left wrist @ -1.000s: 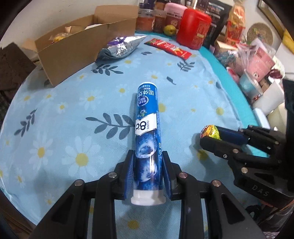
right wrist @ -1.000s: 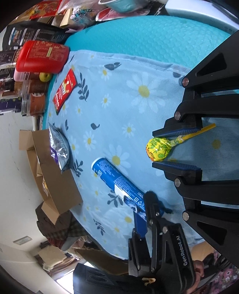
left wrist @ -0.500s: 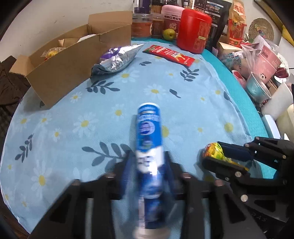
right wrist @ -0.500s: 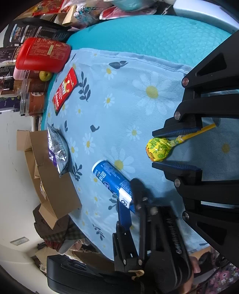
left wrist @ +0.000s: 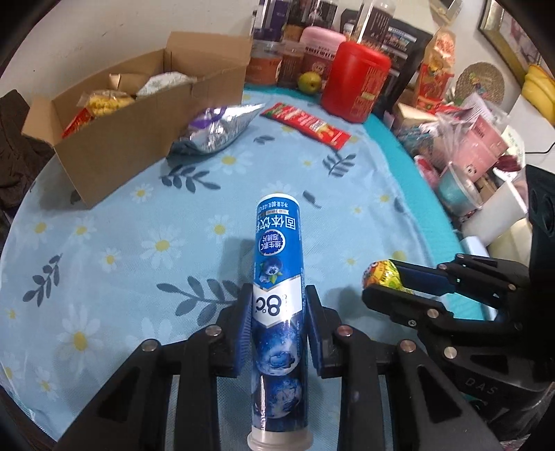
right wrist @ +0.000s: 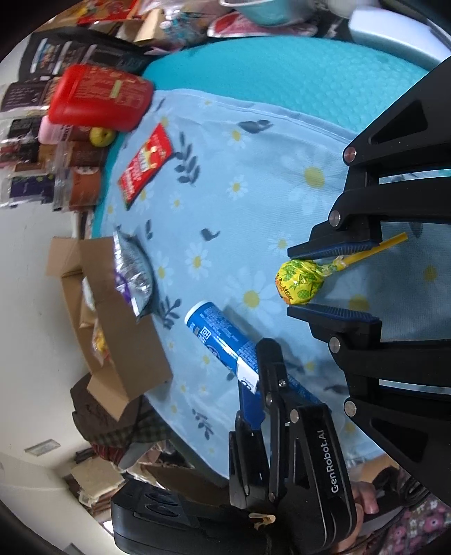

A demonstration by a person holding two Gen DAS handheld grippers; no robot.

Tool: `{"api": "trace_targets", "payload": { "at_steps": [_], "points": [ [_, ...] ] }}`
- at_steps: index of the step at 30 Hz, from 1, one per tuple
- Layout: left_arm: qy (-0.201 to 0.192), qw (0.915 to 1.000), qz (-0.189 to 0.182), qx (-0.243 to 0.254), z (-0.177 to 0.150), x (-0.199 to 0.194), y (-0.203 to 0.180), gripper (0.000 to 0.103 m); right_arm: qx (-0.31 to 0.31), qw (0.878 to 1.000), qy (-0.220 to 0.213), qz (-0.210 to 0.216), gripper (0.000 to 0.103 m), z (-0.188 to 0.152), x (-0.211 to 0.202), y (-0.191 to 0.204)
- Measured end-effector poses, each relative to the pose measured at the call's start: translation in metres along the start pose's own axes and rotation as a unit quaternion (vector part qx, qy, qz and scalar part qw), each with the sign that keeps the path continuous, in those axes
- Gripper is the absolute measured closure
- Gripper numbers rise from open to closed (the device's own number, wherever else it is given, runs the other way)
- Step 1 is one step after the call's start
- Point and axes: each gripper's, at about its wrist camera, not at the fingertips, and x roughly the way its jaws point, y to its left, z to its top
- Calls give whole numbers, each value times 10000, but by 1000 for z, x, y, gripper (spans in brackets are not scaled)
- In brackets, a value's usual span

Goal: Organize snacks
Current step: 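Lift the blue tube with the left tool while the right tool lifts the lollipop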

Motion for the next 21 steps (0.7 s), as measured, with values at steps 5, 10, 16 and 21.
{"api": "trace_targets", "payload": {
  "at_steps": [5, 10, 16, 21],
  "points": [
    [-248, 9997, -77, 8, 8, -20, 0, 75, -225, 9995, -190, 87, 77, 15, -13, 11],
    [-498, 9987, -116, -31, 16, -39, 3, 75, -412, 9982, -386, 192, 77, 31, -23, 21],
    [-819, 9966, -112, -15, 29, -61, 5, 75, -631, 9954, -659, 281, 77, 54, -36, 30],
    [-1128, 9936, -53, -32, 45, -80, 8, 75, -808, 9920, -887, 395, 77, 77, -45, 36]
  ]
}}
